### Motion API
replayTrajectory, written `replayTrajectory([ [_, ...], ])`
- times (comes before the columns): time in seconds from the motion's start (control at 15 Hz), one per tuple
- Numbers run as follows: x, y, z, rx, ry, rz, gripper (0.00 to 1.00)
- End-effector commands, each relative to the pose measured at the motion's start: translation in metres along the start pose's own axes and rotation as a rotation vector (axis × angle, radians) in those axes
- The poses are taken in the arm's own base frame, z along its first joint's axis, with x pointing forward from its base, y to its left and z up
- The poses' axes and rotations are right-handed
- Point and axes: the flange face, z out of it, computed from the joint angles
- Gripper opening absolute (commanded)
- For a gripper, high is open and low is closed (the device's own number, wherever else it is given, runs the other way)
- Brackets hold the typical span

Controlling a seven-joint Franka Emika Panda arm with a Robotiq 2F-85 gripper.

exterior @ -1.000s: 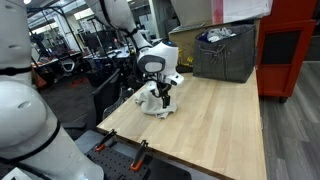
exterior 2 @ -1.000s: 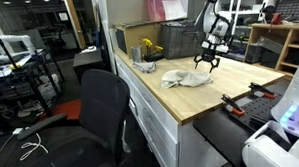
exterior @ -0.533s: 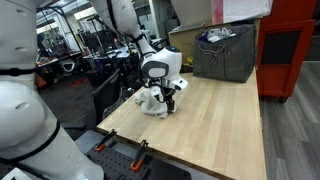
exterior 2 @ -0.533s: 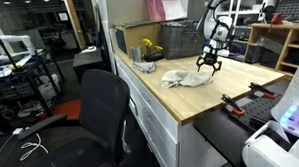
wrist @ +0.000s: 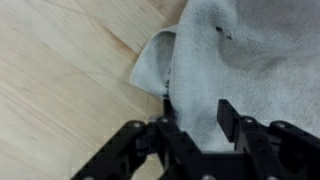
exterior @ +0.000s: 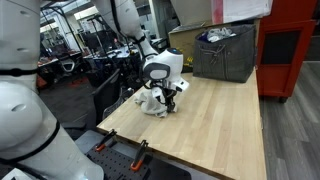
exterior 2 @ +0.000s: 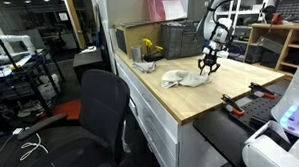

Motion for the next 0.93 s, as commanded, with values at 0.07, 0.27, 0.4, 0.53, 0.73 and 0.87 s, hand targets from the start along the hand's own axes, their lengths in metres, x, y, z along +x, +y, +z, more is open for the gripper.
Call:
replayTrajectory([
  [0.07,0.004,-0.002,-0.006,0.021,0.016,0.002,0.13],
  [0.27,0.003,-0.001,-0.011,0.022,0.027,0.003,0.0],
  [0.4,0.001,-0.002,-0.02,0.028,0.041,0.002,0.0],
  [0.53,-0.004,-0.007,-0.042,0.054,0.069,-0.005,0.01],
  [0.73,-0.008,-0.018,-0.083,0.09,0.126,-0.018,0.01],
  [0.87,-0.007,-0.027,-0.112,0.118,0.186,-0.027,0.01],
])
